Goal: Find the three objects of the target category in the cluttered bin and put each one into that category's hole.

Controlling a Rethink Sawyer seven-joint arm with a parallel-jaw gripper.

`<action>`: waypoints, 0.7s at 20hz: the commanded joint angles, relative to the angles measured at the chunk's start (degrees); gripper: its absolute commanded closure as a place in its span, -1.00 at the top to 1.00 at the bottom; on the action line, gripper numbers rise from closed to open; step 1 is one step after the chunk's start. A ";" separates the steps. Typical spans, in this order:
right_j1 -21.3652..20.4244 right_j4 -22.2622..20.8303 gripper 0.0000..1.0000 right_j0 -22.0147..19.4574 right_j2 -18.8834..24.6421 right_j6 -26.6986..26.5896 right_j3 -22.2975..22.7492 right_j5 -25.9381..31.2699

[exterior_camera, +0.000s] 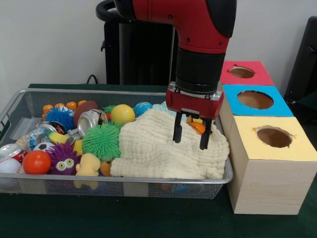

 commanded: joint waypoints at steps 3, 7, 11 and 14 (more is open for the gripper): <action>1.96 -0.63 1.00 2.02 -2.30 8.24 1.07 1.16; 3.45 -0.84 1.00 2.74 -4.11 7.29 -1.50 3.33; 4.73 -0.87 1.00 3.50 -5.76 7.32 -2.60 3.21; 5.39 -0.51 1.00 3.71 -6.04 7.43 -2.50 2.69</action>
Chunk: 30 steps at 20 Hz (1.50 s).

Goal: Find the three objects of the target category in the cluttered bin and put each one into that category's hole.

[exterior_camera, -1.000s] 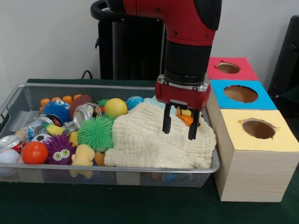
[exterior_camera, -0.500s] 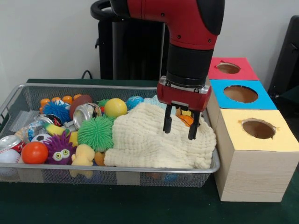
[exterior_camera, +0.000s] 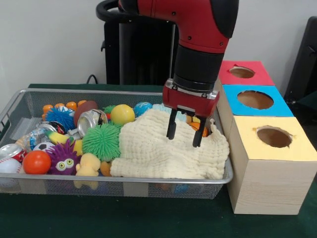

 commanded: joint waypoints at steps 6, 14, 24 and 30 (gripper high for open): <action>5.10 -0.28 1.00 0.79 -2.00 7.04 -2.72 3.29; 6.60 -1.11 1.00 -0.57 -1.36 4.52 -3.16 3.15; 10.43 -1.00 1.00 -2.45 1.02 5.05 -1.91 -1.95; 10.34 -0.48 1.00 -3.06 2.22 5.40 -0.79 -2.03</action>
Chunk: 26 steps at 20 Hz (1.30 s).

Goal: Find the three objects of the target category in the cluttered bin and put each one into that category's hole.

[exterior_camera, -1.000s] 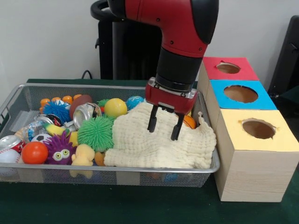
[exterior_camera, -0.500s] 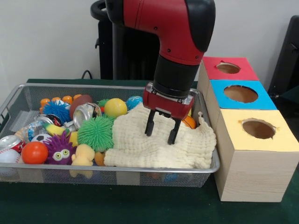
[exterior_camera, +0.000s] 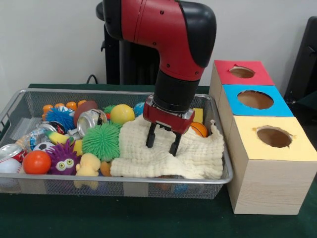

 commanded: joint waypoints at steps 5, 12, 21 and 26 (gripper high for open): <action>2.76 -0.73 1.00 -2.88 6.00 4.82 0.80 -1.68; 1.87 -2.04 -1.00 -4.54 9.29 1.75 1.52 -1.22; 0.42 -0.99 -1.00 -4.29 8.36 4.57 3.14 -0.55; -5.92 -3.47 -1.00 -9.56 9.30 -0.91 7.24 1.71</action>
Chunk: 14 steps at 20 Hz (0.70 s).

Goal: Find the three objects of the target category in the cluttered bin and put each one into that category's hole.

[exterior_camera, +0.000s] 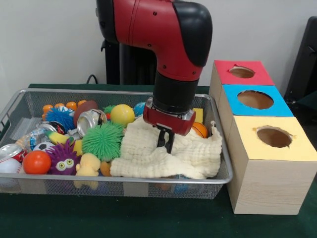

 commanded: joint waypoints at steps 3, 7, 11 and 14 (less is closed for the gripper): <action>-7.02 -5.60 -1.00 -10.25 5.83 -5.66 7.07 4.45; -9.10 -9.25 -1.00 -14.92 6.44 -9.39 7.55 5.23; -9.91 -12.66 -1.00 -17.84 7.74 -10.24 8.21 5.41; -10.42 -14.87 -1.00 -18.49 8.15 -8.91 8.66 5.41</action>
